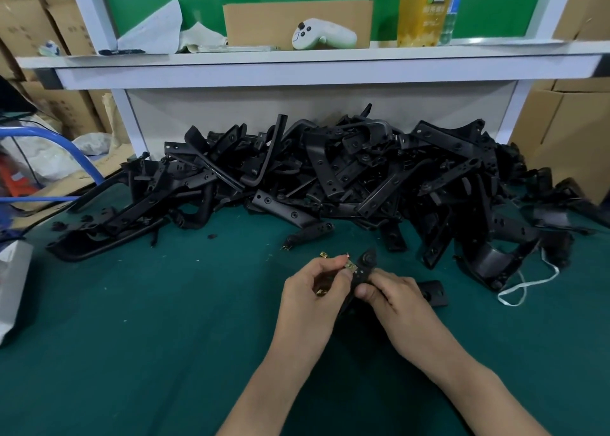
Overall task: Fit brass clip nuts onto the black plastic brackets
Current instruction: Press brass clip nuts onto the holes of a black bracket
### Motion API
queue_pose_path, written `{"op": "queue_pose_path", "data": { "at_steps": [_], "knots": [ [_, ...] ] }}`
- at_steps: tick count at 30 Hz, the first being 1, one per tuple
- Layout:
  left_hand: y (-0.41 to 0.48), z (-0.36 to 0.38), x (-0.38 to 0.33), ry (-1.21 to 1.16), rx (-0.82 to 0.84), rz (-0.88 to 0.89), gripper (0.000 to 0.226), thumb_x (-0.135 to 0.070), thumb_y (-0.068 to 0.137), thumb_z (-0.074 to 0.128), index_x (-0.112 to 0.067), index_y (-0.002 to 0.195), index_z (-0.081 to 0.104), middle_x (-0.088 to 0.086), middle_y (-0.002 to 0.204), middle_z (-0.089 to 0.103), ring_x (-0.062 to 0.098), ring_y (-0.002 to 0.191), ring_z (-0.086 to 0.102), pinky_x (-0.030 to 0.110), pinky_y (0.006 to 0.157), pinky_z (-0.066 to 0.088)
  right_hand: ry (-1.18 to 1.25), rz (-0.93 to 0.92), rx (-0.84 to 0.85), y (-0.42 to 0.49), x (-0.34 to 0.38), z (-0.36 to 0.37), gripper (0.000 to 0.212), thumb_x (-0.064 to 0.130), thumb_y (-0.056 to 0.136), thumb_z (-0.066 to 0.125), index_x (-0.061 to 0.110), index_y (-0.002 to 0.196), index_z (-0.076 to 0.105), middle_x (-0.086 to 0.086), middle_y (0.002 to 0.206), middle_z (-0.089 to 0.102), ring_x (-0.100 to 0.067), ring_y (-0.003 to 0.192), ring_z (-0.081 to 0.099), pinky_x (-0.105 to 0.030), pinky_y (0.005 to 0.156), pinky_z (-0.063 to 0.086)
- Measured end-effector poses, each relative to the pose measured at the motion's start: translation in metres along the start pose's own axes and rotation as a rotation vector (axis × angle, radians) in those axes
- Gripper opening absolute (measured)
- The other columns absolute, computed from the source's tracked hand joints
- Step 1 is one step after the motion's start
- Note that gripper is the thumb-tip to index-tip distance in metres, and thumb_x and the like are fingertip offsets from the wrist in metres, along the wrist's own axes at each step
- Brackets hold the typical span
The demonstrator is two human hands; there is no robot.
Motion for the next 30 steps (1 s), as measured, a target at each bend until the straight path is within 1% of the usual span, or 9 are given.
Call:
{"op": "queue_pose_path", "data": {
  "at_steps": [7,11,13,17,19,21,25,28,30],
  "knots": [
    [0.0000,0.0014,0.0011,0.008,-0.003,-0.007,0.016,-0.018,0.095,0.069,-0.032,0.097,0.074,-0.012,0.086,0.076,0.002,0.079,0.069,0.010,0.070,0.050,0.009,0.001,-0.001,0.0000,-0.0005,-0.0005,0.021,0.051,0.099,0.040,0.044,0.081,0.049,0.019,0.077,0.055,-0.009,0.077,0.052,-0.031,0.079,0.033],
    [0.0016,0.0022,0.0000,0.004,0.036,-0.010,0.020,-0.013,0.095,0.068,-0.032,0.103,0.071,-0.017,0.094,0.076,0.000,0.091,0.070,0.008,0.074,0.049,-0.007,-0.002,-0.014,0.0011,0.0034,-0.0029,0.022,0.051,0.099,0.041,0.058,0.080,0.047,0.030,0.082,0.055,-0.006,0.078,0.053,-0.029,0.076,0.032],
    [0.0013,0.0020,0.0003,-0.010,0.038,-0.017,0.021,-0.012,0.095,0.067,-0.031,0.104,0.070,-0.017,0.096,0.075,0.000,0.092,0.070,0.008,0.075,0.049,-0.022,-0.001,-0.012,0.0010,0.0049,-0.0032,0.025,0.047,0.101,0.043,0.062,0.080,0.046,0.032,0.083,0.055,-0.005,0.078,0.053,-0.027,0.076,0.031],
    [0.0007,0.0021,0.0010,-0.010,0.040,-0.012,0.018,-0.012,0.095,0.067,-0.029,0.102,0.071,-0.016,0.094,0.076,0.000,0.090,0.070,0.010,0.076,0.050,-0.017,0.012,-0.006,0.0005,0.0042,-0.0026,0.022,0.046,0.100,0.043,0.051,0.079,0.045,0.029,0.080,0.054,-0.006,0.077,0.052,-0.028,0.077,0.031],
    [0.0011,0.0021,0.0009,0.000,0.034,-0.004,0.017,-0.011,0.094,0.068,-0.027,0.101,0.072,-0.015,0.092,0.076,0.001,0.087,0.070,0.009,0.074,0.050,-0.025,0.014,-0.002,0.0008,0.0040,-0.0027,0.020,0.047,0.100,0.042,0.050,0.080,0.045,0.025,0.077,0.054,-0.006,0.077,0.052,-0.029,0.078,0.032],
    [0.0012,0.0017,0.0005,0.012,0.032,0.001,0.017,-0.012,0.094,0.068,-0.027,0.100,0.072,-0.015,0.092,0.076,0.001,0.086,0.070,0.008,0.073,0.049,-0.022,0.015,-0.006,0.0010,0.0038,-0.0026,0.023,0.043,0.101,0.043,0.051,0.080,0.045,0.026,0.078,0.054,-0.006,0.077,0.052,-0.029,0.078,0.033],
    [-0.0003,0.0021,-0.0003,0.057,0.031,0.019,0.015,-0.012,0.094,0.068,-0.026,0.098,0.073,-0.015,0.089,0.075,0.000,0.082,0.068,0.007,0.071,0.048,-0.012,0.013,-0.026,0.0018,0.0028,-0.0022,0.032,0.030,0.104,0.048,0.051,0.079,0.045,0.027,0.077,0.054,-0.006,0.077,0.052,-0.036,0.078,0.040],
    [-0.0011,0.0029,-0.0005,0.077,0.021,0.023,0.014,-0.013,0.095,0.068,-0.026,0.098,0.073,-0.013,0.091,0.075,0.003,0.084,0.068,0.008,0.073,0.048,-0.014,0.005,-0.036,0.0020,0.0036,-0.0030,0.034,0.027,0.103,0.049,0.051,0.079,0.045,0.026,0.078,0.055,-0.007,0.078,0.055,-0.040,0.080,0.044],
    [-0.0015,0.0035,0.0001,0.093,0.017,0.025,0.014,-0.014,0.095,0.067,-0.026,0.097,0.073,-0.013,0.090,0.075,0.003,0.083,0.068,0.008,0.073,0.048,-0.013,0.004,-0.039,0.0021,0.0025,-0.0027,0.037,0.020,0.103,0.051,0.051,0.082,0.046,0.025,0.080,0.056,-0.010,0.080,0.057,-0.045,0.083,0.047]
  ]
}}
Point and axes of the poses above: each hand's wrist, its own y-axis towards the middle knuckle, its own z-axis out of the palm, x = y × z, the point moved 5 cm from there along y, towards the middle knuckle
